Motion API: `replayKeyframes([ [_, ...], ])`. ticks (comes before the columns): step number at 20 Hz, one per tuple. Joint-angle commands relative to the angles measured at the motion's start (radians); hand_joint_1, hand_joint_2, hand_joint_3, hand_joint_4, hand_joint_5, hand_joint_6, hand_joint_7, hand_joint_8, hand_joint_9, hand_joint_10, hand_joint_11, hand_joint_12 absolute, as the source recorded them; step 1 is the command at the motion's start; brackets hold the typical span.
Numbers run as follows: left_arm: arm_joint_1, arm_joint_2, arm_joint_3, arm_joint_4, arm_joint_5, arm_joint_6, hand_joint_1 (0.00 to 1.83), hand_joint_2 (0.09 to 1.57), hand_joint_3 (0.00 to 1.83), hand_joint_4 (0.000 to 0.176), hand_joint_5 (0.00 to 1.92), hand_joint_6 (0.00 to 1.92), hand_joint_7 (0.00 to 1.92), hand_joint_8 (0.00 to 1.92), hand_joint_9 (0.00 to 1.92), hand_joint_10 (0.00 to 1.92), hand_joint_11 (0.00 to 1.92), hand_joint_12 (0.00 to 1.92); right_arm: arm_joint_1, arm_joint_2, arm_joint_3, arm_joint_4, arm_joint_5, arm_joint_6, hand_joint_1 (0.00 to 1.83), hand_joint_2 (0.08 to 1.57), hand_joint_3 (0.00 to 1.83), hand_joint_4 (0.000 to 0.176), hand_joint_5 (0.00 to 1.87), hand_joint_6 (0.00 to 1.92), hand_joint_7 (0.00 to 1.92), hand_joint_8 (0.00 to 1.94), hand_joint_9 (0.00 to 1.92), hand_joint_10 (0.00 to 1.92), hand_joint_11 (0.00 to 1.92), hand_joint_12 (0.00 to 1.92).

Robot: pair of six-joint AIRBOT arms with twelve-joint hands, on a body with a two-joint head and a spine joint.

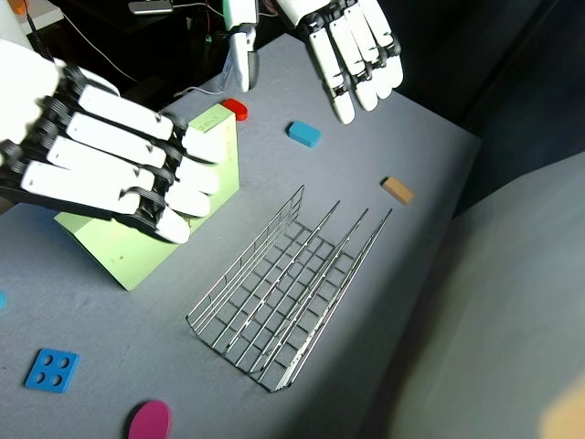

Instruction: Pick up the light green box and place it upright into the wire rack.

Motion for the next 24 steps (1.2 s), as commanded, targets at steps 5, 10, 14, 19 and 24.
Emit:
replayKeyframes([
  [5,-0.062,0.018,0.011,0.025,-0.011,0.097,0.0,1.1,0.0,0.023,0.2,0.0,0.14,0.0,0.09,0.01,0.0,0.34,0.015,-0.1,-0.03,-0.005,0.11,0.056,0.68,0.96,0.0,0.033,0.11,0.0,0.13,0.0,0.15,0.0,0.0,0.69],
  [10,-0.063,0.049,0.008,0.041,-0.002,0.107,0.0,1.11,0.0,0.023,0.21,0.0,0.13,0.0,0.09,0.0,0.0,0.33,0.008,-0.151,-0.032,-0.001,0.162,0.153,0.7,0.95,0.0,0.025,0.11,0.0,0.13,0.0,0.15,0.0,0.0,0.68],
  [14,-0.064,0.082,0.005,0.055,-0.001,0.119,0.0,1.1,0.0,0.022,0.21,0.0,0.12,0.0,0.07,0.0,0.0,0.32,-0.012,-0.224,-0.028,0.004,0.211,0.214,0.7,0.95,0.0,0.025,0.12,0.0,0.13,0.0,0.16,0.0,0.0,0.7],
  [19,-0.068,0.121,-0.007,0.063,0.003,0.119,0.0,1.14,0.0,0.019,0.28,0.01,0.17,0.0,0.09,0.0,0.0,0.35,-0.035,-0.298,0.035,0.054,0.233,0.227,0.7,0.95,0.0,0.024,0.12,0.0,0.14,0.0,0.16,0.0,0.0,0.72],
  [24,-0.081,0.146,-0.023,0.063,0.02,0.119,0.0,1.15,0.01,0.018,0.3,0.0,0.22,0.0,0.14,0.0,0.0,0.47,-0.041,-0.35,0.08,0.144,0.232,0.096,0.7,0.95,0.0,0.024,0.13,0.0,0.15,0.0,0.17,0.0,0.0,0.74],
])
